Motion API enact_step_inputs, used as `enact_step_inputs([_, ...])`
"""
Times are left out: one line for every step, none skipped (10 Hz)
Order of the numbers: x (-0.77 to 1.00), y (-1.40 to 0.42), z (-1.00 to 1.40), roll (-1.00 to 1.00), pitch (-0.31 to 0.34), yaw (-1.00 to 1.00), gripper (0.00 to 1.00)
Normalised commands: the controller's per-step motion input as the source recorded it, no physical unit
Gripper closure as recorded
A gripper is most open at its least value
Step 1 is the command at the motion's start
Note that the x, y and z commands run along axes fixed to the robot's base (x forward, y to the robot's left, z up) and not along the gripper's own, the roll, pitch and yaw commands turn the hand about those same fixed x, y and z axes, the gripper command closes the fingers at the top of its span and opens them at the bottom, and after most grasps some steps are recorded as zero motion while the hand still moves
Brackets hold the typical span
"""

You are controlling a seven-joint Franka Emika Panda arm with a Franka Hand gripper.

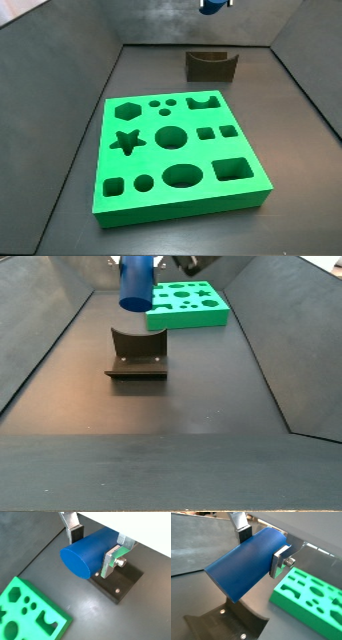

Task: Pick up the oval object. Move up. Place the oval object on the fixture. Regrasp the oval object. Move to above the board. Insert the oval object.
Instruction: Place the oval object on the fixture.

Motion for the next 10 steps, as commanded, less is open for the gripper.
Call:
enact_step_inputs([0.08, 0.05, -0.02, -0.68, 0.024, -0.1, 1.0])
enact_step_inputs([0.08, 0.05, -0.02, -0.57, 0.024, -0.09, 1.0])
enact_step_inputs([0.08, 0.05, -0.02, -0.4, 0.027, -0.08, 1.0])
enact_step_inputs([0.07, 0.03, -0.01, -0.23, 0.027, -0.07, 1.0])
enact_step_inputs([0.13, 0.13, -1.0, -1.0, 0.277, 0.04, 1.0])
enact_step_inputs([0.13, 0.14, -1.0, -1.0, 0.279, 0.03, 1.0])
enact_step_inputs([0.15, 0.14, -1.0, -1.0, 0.326, -0.06, 1.0])
enact_step_inputs([0.16, 0.14, -1.0, -0.85, 0.311, -0.12, 1.0])
enact_step_inputs([0.17, 0.14, -1.0, -0.75, 0.285, -0.16, 1.0])
enact_step_inputs([0.18, 0.14, -1.0, -0.49, 0.206, -0.24, 1.0])
